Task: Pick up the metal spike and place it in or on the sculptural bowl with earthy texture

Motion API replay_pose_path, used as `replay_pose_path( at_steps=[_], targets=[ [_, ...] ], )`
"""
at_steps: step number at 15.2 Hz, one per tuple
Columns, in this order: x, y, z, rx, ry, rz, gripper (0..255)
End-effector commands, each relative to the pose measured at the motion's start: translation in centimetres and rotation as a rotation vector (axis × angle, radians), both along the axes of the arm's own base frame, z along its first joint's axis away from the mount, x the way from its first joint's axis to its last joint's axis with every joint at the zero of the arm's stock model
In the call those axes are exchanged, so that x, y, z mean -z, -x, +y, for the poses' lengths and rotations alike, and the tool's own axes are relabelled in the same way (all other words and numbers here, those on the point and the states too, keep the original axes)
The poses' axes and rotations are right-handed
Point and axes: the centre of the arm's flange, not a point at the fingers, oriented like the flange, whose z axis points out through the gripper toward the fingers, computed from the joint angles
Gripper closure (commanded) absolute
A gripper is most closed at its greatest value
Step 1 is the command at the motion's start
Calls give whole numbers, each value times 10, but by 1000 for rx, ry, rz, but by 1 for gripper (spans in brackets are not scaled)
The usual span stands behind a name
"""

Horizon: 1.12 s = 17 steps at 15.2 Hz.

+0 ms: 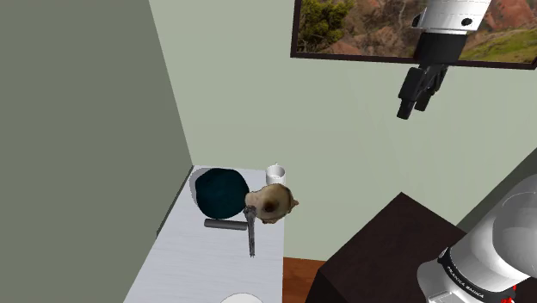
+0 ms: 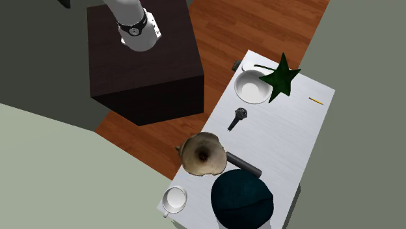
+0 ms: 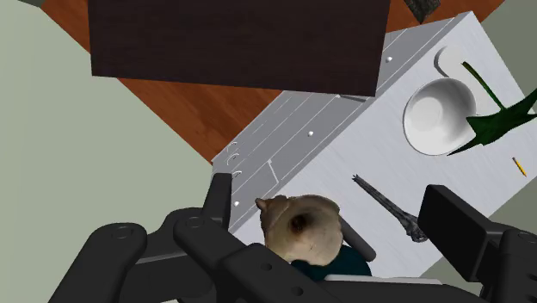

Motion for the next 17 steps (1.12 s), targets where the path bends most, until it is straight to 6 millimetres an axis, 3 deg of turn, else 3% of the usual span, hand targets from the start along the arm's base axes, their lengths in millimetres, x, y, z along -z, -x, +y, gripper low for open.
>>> replay_pose_path(
  at_steps=[1, 17],
  targets=[
    [0, 0, 0, 0, 0, 0, 0],
    [131, -66, 155, 92, 50, -34, 0]
  ],
)
